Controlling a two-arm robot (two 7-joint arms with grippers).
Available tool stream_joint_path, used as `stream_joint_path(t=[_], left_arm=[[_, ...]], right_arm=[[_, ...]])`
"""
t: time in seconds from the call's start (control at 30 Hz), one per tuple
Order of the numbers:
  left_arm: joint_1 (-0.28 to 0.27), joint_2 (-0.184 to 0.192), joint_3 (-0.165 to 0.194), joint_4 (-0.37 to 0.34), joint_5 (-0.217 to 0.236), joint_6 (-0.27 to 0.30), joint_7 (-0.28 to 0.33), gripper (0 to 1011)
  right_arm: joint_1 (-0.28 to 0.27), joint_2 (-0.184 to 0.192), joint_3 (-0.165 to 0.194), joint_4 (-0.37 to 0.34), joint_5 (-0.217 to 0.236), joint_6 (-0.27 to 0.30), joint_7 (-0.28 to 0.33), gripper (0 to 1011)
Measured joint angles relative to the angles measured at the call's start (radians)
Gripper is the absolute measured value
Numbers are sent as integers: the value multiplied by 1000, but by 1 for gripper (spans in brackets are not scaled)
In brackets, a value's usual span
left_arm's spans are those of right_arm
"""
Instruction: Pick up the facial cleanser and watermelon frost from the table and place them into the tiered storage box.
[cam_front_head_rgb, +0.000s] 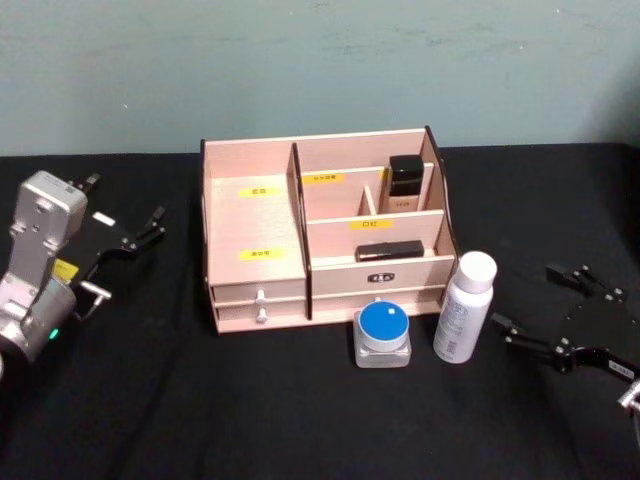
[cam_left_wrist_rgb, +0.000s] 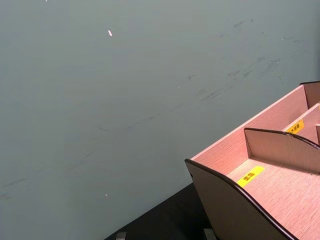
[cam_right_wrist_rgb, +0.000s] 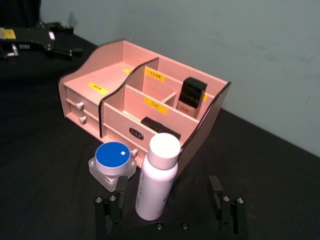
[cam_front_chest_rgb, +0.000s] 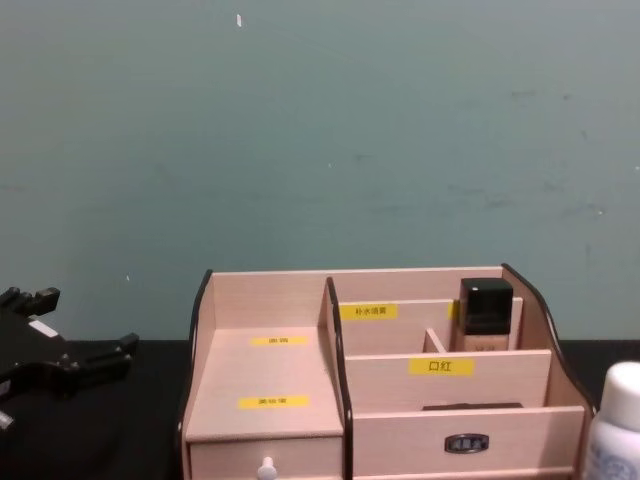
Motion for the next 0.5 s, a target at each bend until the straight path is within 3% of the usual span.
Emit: stream_joint_path(t=[0.23,0.5], left_arm=[[0,0,0,0,0,0,0,1001],[0,0,0,0,0,0,0,1001]], right_arm=[[103,-31,-49,23,9,130,19,1003],[187,-83,-102,69,-18,193,33,1002]])
